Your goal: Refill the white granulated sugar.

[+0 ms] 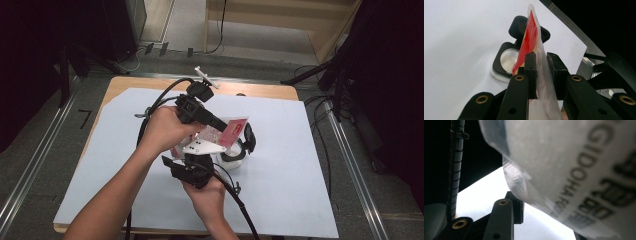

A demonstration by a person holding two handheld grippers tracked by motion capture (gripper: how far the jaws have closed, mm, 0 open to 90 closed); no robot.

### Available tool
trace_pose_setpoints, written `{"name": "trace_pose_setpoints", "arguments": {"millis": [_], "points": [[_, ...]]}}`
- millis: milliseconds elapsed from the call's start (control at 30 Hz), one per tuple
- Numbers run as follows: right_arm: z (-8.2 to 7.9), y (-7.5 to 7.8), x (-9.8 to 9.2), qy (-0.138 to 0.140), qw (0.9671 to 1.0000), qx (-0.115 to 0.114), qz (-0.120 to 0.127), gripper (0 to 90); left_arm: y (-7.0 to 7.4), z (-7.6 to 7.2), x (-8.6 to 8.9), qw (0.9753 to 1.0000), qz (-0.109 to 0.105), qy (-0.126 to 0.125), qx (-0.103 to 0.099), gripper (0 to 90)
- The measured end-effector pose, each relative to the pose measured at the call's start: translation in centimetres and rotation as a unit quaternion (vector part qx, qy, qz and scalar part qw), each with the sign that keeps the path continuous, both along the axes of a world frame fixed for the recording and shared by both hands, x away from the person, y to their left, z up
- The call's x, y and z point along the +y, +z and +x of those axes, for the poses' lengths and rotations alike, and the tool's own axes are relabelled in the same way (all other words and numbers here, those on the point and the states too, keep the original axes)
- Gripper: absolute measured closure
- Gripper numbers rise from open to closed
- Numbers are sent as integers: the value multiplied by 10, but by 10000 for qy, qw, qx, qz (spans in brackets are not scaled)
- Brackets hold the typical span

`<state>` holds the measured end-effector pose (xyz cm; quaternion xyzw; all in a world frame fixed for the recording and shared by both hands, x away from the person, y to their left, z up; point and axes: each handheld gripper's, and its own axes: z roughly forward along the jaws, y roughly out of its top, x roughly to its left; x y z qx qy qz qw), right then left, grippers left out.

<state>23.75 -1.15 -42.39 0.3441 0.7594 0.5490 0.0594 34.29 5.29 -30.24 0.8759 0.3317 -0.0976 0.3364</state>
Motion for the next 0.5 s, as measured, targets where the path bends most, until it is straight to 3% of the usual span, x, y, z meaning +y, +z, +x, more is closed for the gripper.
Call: {"name": "trace_pose_setpoints", "arguments": {"millis": [233, 500], "points": [[1, 0, 0, -16, 10000, -26, -22, 639, 1, 0, 1, 10000, -35, 14, -73, 801], [2, 0, 2, 25, 10000, 1, 4, 638, 2, -1, 2, 9999, 65, 19, -122, 810]]}}
